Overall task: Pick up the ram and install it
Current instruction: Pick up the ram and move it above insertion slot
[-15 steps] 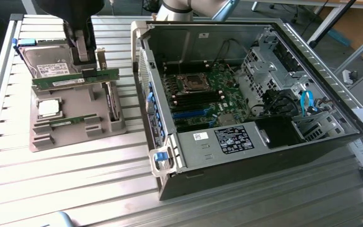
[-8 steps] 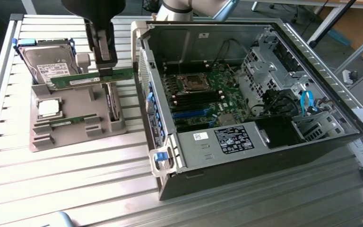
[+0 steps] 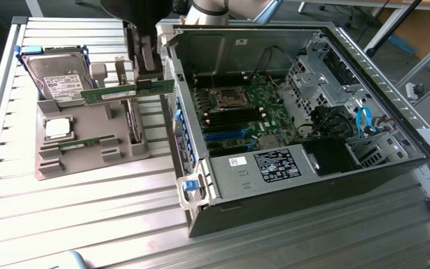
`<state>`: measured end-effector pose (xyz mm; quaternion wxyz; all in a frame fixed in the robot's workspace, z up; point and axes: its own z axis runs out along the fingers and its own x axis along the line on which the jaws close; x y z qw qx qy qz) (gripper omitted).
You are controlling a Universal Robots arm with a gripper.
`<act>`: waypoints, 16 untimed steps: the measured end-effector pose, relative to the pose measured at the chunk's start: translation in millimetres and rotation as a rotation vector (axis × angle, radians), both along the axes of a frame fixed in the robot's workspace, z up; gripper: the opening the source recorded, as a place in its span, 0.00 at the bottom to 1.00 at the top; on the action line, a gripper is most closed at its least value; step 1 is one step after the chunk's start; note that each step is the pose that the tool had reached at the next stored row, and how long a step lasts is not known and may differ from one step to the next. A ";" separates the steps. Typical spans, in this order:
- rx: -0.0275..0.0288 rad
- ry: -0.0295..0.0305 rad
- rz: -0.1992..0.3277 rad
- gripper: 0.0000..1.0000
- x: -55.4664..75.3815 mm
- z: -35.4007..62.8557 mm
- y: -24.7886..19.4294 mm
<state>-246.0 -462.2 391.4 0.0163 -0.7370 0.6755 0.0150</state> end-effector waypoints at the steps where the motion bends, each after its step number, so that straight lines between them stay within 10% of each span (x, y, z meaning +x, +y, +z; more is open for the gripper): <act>1: 0.0000 0.0000 0.000 0.12 3.2 0.0 -0.1; 16: 0.0000 0.0003 0.000 0.12 57.3 0.0 -0.7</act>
